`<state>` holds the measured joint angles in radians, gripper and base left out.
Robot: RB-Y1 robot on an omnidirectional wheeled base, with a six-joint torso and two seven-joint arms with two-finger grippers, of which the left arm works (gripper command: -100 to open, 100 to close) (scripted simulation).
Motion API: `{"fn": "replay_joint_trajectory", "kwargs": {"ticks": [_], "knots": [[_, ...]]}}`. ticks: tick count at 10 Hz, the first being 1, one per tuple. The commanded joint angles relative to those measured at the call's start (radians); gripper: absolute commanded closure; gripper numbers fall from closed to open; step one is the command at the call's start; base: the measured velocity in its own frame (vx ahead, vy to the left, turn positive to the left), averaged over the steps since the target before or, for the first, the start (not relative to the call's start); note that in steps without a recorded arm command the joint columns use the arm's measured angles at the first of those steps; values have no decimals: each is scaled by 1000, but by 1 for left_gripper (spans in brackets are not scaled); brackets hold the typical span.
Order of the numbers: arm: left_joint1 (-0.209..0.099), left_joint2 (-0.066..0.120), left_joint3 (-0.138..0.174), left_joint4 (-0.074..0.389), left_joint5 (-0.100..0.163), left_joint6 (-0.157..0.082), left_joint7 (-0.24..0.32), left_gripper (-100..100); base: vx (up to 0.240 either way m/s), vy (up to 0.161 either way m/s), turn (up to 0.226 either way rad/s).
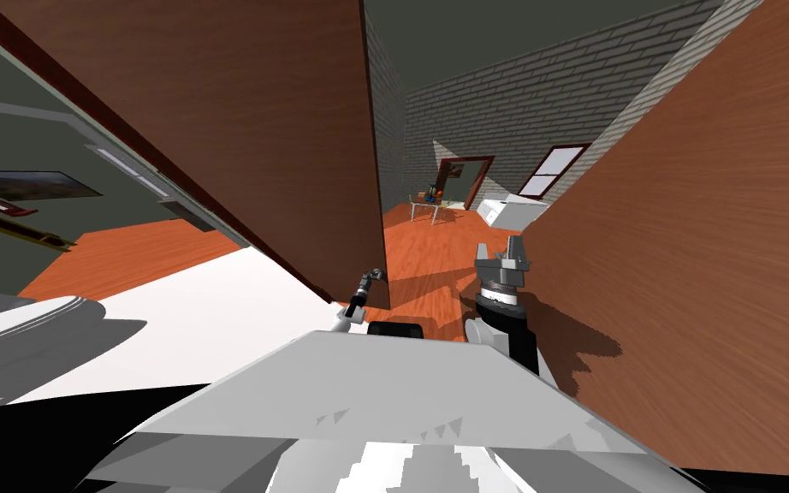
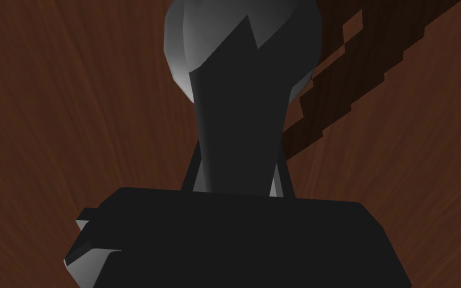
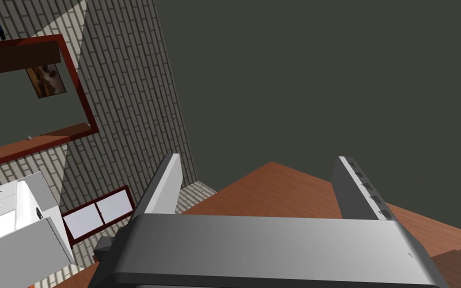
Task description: Push the door open
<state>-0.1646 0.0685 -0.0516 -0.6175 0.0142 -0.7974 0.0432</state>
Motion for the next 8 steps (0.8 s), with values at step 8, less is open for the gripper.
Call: {"fn": "replay_joint_trajectory", "kwargs": {"ticks": [8], "knots": [[1,-6,105,-3,53,4,-43,100,176,-130,75]]}}
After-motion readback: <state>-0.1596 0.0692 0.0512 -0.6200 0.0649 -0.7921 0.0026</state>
